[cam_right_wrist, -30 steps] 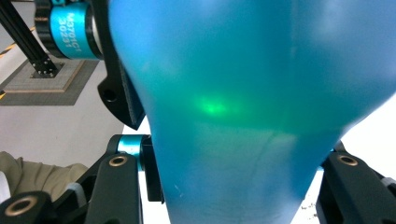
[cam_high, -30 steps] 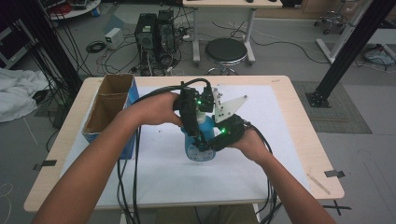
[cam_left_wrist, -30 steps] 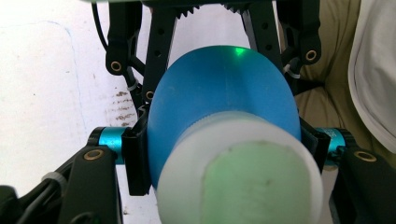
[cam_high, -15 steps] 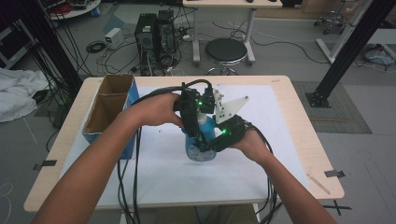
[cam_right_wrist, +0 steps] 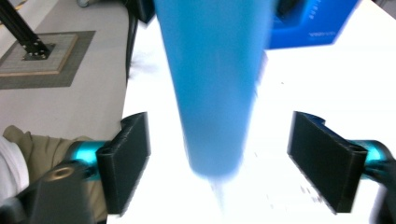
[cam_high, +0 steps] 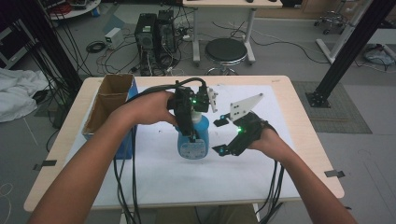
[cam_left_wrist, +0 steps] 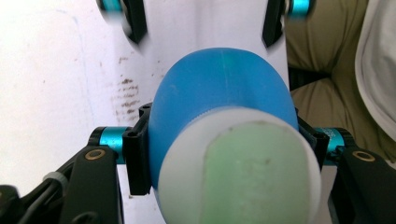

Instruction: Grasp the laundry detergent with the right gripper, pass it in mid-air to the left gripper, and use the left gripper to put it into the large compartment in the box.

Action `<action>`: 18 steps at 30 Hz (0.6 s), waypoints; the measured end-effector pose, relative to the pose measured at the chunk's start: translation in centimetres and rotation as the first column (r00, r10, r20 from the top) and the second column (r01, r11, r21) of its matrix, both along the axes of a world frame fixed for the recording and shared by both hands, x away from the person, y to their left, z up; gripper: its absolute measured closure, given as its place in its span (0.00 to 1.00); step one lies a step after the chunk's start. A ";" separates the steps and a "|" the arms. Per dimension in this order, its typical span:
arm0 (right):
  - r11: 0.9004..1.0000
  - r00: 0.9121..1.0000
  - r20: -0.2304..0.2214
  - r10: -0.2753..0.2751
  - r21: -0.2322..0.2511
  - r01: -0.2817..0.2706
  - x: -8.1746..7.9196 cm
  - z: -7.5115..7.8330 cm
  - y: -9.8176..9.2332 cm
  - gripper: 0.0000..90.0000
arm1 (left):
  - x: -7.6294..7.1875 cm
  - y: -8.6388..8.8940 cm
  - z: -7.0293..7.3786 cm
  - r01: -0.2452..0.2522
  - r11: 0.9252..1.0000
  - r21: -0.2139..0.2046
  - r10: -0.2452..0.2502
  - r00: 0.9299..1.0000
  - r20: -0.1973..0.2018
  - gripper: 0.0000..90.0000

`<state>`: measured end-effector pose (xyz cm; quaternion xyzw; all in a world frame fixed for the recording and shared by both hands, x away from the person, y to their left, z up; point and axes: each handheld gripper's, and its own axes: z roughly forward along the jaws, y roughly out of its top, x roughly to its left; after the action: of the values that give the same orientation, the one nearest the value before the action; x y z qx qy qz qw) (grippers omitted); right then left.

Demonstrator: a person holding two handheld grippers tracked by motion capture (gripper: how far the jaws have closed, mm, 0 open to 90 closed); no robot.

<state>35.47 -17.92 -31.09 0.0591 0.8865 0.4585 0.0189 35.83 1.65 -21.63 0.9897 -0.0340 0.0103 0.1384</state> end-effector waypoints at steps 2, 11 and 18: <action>1.000 1.000 -0.003 -0.030 -0.003 0.030 0.1 0.2 -0.6 0.11 | 0.2 0.4 0.0 -0.018 1.000 0.003 0.018 1.000 0.002 0.42; 0.986 0.995 -0.051 -0.085 -0.148 0.076 0.4 1.4 -4.1 0.11 | 1.2 1.8 0.6 -0.096 0.995 -0.014 0.097 0.995 0.032 0.42; 0.934 0.987 -0.049 -0.156 -0.332 0.131 0.1 1.5 -6.4 0.01 | 1.8 3.1 1.0 -0.162 0.987 -0.011 0.162 0.985 0.052 0.42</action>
<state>35.61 -24.30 -29.58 0.1366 0.9438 0.2998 0.0288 37.64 4.71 -20.65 0.9881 0.0430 0.0478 0.1396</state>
